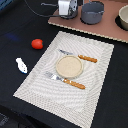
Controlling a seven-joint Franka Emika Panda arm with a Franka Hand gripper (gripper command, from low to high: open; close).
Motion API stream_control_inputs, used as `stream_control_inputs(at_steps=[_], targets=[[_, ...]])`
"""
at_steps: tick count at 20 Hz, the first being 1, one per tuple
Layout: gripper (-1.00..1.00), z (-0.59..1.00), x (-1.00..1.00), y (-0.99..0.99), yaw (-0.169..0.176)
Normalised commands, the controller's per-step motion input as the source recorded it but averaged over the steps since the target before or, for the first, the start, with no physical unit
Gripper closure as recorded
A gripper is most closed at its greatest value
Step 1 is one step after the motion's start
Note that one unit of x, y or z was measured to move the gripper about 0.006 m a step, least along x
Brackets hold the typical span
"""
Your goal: Place the pan onto the stove and place the fish and sausage into the pan.
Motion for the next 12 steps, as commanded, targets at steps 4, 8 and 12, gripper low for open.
stream_control_inputs(at_steps=[4,8,12], targets=[[-1.0,0.75,0.23,0.13,0.0],[-1.0,0.8,0.1,0.07,0.0],[-1.0,0.85,-0.01,-0.48,0.0]])
